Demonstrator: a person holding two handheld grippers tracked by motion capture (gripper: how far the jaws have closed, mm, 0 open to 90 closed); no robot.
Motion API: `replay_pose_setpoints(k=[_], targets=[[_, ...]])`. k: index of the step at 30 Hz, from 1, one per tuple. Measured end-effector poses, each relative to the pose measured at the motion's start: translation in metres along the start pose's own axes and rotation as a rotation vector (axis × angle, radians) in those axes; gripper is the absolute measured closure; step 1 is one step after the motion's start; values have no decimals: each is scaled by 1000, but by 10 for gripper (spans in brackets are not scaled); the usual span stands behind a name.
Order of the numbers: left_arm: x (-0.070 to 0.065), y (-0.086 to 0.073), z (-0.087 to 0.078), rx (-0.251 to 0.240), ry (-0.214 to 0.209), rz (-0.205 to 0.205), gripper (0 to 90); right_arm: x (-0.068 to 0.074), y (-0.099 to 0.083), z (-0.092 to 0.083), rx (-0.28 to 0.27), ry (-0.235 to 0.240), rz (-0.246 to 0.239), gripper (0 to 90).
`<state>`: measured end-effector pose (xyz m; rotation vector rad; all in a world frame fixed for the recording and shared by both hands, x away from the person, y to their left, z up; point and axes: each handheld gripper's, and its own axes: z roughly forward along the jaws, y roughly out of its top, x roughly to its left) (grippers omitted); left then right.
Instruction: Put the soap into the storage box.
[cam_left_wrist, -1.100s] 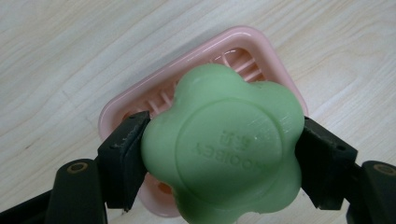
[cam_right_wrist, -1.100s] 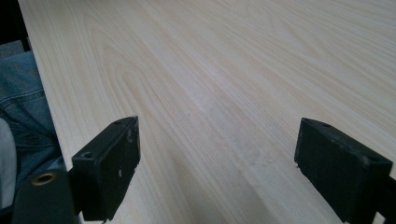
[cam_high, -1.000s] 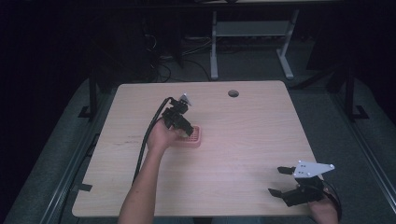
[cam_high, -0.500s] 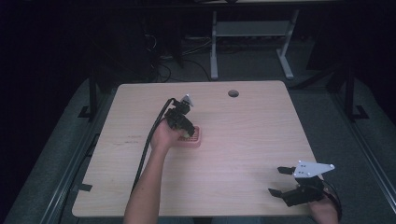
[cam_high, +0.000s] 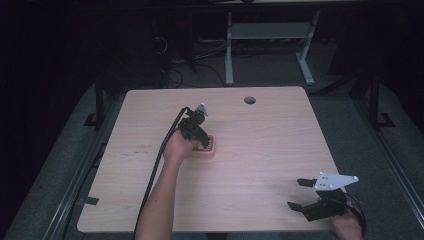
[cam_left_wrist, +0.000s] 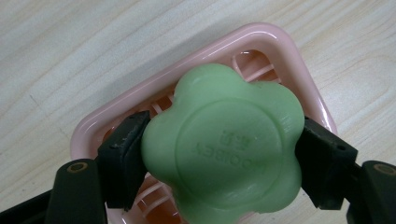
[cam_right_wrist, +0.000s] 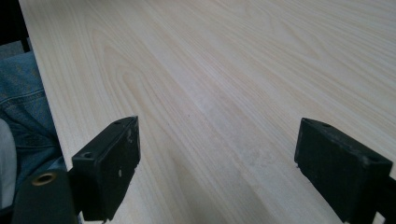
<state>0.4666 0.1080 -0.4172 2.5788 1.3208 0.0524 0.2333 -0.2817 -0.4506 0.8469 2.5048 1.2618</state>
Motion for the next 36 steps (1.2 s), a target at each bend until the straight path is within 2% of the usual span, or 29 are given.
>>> replay_pose_setpoints(k=[4,8,10,15,18,22,36], targets=[[-1,1,1,12,6,13,266,0,0,0,0,0,-1,138],[-2,1,3,4,6,1,266,0,0,0,0,-1,-1,138],[-1,1,3,19,13,8,266,0,0,0,1,0,-2,138],[-1,-2,5,9,2,-2,265,0,0,0,0,0,-1,138],[-1,-3,6,10,13,5,265,0,0,0,-1,0,-1,138],[0,-3,6,15,4,8,264,0,0,0,2,1,-2,138],[-3,-5,3,-3,23,20,258,0,0,1,2,1,-3,138]])
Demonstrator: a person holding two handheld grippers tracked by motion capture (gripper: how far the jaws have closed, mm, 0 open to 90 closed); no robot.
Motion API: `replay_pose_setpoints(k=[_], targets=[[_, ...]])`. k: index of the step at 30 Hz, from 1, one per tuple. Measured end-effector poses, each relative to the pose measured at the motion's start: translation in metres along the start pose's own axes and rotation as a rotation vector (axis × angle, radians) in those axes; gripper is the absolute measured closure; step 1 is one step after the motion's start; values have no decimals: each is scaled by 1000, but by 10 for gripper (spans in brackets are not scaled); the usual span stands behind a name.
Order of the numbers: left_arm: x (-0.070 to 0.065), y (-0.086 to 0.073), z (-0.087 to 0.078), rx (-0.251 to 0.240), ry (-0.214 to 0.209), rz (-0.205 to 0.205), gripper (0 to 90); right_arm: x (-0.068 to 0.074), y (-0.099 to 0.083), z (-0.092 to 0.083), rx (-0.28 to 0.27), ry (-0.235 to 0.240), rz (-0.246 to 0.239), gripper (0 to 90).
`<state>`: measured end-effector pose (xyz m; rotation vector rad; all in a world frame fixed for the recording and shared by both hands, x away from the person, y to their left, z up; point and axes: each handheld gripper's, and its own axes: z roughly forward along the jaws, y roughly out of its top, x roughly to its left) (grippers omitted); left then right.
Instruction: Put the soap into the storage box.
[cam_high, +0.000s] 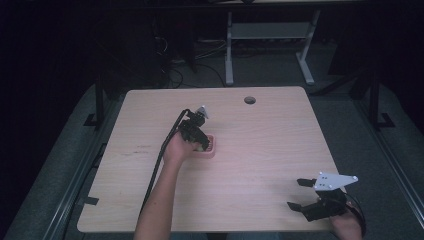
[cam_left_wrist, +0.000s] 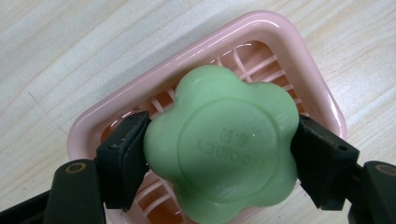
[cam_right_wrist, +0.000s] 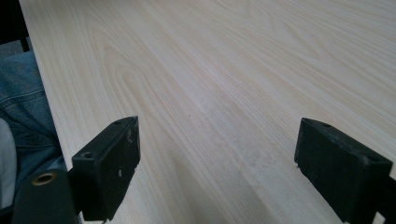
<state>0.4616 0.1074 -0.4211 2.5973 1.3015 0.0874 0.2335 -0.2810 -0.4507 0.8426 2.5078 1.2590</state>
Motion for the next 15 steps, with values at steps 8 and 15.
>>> replay_pose_setpoints(k=[8,15], targets=[[-1,-2,-11,-44,-5,8,224,0,0,0,3,1,1,138],[-5,-3,-17,-59,4,20,211,0,0,0,1,2,-3,138]])
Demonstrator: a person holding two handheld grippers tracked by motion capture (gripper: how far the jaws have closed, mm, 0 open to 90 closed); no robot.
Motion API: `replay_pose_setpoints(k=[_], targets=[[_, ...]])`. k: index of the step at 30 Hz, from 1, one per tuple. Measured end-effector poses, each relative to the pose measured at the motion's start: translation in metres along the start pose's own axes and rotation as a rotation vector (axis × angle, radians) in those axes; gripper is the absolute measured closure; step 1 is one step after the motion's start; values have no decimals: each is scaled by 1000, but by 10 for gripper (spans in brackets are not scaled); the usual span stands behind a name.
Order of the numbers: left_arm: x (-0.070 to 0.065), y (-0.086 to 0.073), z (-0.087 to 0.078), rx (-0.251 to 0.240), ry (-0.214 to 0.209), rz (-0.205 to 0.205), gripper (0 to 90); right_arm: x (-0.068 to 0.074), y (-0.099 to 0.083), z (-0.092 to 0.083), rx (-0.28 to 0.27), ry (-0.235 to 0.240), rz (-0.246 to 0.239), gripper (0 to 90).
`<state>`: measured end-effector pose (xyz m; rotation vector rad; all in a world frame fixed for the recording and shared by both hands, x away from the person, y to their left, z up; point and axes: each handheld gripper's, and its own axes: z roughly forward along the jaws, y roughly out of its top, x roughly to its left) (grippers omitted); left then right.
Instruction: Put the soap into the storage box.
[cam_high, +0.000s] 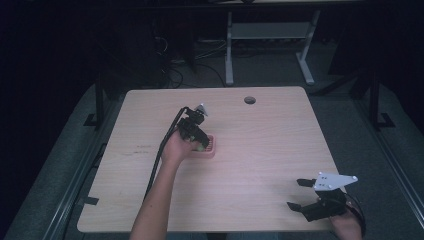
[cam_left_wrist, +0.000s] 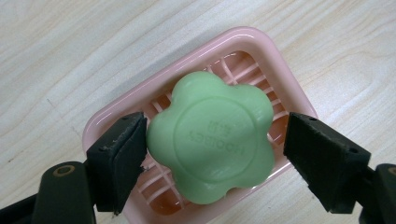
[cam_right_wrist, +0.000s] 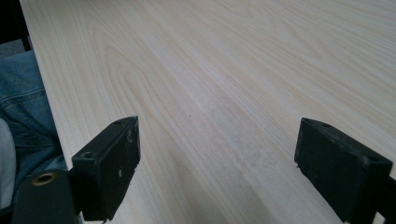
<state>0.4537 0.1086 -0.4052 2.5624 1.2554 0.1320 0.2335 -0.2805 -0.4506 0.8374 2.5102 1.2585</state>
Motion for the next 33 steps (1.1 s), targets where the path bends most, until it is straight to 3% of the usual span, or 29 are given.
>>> replay_pose_setpoints(k=[33], targets=[[-9,-1,-15,-45,2,44,200,0,-1,1,11,-3,1,137]])
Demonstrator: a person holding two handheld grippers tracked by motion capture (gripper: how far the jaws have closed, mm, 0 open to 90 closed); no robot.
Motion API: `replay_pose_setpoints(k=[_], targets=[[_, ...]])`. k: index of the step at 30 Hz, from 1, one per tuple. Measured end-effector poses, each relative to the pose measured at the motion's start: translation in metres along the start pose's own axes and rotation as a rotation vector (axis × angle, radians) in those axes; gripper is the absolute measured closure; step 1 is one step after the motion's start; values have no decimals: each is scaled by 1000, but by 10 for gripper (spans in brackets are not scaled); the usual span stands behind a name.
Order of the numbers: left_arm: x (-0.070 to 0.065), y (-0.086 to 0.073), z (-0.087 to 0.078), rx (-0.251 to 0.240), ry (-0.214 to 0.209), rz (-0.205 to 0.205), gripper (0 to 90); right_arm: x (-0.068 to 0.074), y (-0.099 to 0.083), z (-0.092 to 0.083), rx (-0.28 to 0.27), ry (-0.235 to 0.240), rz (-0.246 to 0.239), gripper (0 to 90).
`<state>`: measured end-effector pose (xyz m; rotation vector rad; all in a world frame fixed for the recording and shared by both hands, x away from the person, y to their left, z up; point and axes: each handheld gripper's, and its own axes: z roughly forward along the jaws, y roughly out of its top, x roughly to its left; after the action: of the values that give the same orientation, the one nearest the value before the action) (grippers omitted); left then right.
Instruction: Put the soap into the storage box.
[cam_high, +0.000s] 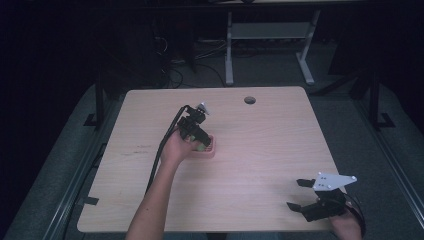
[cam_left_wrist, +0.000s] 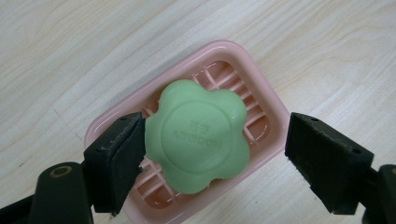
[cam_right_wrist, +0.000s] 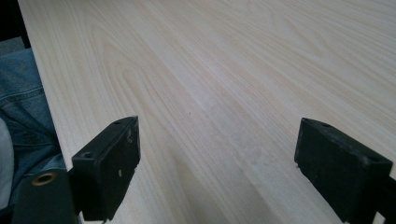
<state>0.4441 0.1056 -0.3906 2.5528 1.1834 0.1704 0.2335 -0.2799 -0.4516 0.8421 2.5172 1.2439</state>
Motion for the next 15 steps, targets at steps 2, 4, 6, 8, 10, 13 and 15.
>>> replay_pose_setpoints(k=[2,4,6,8,10,13,15], targets=[[-1,0,-2,-6,-3,2,205,0,0,0,-1,0,-1,138],[-2,-1,-4,-7,-11,4,210,0,0,0,1,0,0,138],[-2,-1,-5,0,-3,15,222,0,0,0,3,-1,5,138],[-2,-2,-7,2,-2,19,222,0,0,0,3,-1,4,138],[-2,-3,-9,-4,1,20,221,0,0,0,5,-1,7,138],[-4,-5,-12,-16,-1,15,221,0,0,1,4,-1,5,138],[-4,-6,-14,-16,3,27,220,0,0,1,5,-1,2,138]])
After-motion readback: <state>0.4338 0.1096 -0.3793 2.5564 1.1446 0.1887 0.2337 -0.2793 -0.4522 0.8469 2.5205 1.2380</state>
